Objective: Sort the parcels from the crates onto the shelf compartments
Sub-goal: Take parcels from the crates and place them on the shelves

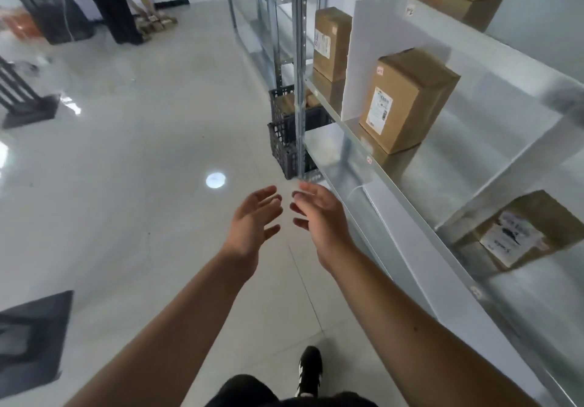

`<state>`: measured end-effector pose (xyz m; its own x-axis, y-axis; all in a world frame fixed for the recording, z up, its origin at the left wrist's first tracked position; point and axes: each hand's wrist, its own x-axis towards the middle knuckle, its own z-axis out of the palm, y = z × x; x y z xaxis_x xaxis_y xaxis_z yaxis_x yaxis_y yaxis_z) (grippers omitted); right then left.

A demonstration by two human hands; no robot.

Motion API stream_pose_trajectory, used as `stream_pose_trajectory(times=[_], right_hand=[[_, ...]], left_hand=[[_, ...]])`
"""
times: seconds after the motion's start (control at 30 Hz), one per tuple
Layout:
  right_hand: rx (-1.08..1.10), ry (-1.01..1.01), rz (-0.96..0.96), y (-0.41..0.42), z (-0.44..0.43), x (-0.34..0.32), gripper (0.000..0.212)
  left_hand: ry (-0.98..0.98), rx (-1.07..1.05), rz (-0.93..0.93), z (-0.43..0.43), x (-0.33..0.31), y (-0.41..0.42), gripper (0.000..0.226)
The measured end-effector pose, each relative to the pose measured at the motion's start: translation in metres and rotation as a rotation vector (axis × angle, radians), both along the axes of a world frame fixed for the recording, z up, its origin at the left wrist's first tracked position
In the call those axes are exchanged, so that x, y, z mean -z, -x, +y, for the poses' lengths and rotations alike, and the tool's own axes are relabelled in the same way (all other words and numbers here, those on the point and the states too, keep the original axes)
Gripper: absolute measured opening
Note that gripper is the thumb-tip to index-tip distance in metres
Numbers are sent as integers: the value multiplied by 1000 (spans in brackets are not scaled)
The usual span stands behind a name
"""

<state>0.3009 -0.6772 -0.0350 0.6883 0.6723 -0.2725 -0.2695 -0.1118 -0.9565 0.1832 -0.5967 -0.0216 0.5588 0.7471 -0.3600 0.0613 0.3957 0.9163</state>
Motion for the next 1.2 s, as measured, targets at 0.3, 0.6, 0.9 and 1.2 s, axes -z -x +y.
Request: stream_pose_trajectory(times=[0.3, 0.6, 0.9, 1.2], right_hand=[[-66, 33, 38, -49, 108, 5, 23], [-103, 65, 13, -94, 287, 14, 23], [-48, 69, 23, -139, 454, 15, 25], [23, 75, 46, -202, 603, 31, 20]], left_hand=[[57, -116, -90, 102, 7, -51, 27], [65, -116, -100, 279, 28, -100, 22], [28, 17, -53, 448, 19, -140, 39], [14, 45, 9, 607, 19, -204, 39]])
